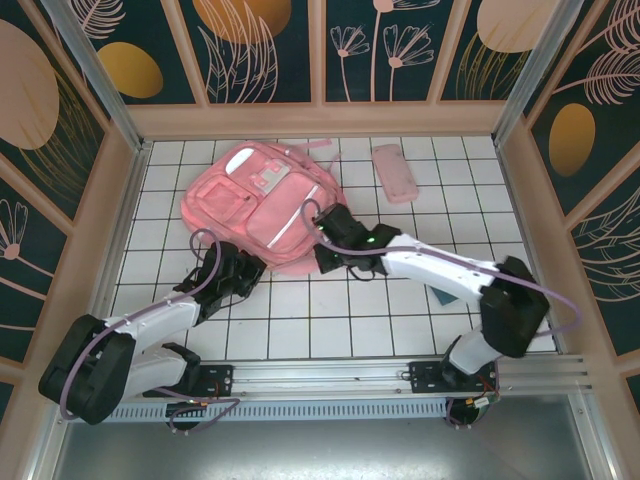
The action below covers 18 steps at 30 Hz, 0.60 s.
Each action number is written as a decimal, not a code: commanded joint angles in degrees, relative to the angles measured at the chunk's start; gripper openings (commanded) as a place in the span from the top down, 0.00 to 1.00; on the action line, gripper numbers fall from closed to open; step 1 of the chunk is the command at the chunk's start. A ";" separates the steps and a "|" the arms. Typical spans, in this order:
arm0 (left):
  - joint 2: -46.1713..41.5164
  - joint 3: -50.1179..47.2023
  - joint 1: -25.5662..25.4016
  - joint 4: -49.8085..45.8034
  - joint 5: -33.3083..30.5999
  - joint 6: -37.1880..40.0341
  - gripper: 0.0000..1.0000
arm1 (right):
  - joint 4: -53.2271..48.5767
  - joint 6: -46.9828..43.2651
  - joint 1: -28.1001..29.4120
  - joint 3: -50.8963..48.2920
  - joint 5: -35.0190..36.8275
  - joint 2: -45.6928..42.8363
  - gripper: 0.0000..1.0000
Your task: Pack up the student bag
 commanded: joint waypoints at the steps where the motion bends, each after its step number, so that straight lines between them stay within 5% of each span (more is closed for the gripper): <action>1: 0.79 0.85 0.75 -3.28 -4.23 3.46 1.00 | -1.07 0.38 -0.36 -0.35 -3.99 -4.81 1.00; 6: 0.54 1.02 0.75 -3.82 -5.11 3.76 1.00 | -7.67 2.38 -0.77 2.16 12.52 0.45 1.00; 8: 0.63 1.26 0.75 -3.84 -4.58 4.11 1.00 | -8.19 2.15 -0.19 2.78 11.57 3.02 0.95; 14: -0.07 1.83 0.76 -3.90 -3.64 4.61 1.00 | -2.04 2.41 5.09 1.82 5.70 6.16 0.56; 18: 0.06 2.41 0.76 -4.12 -3.35 4.80 1.00 | 0.05 3.87 6.58 2.96 6.74 11.03 0.49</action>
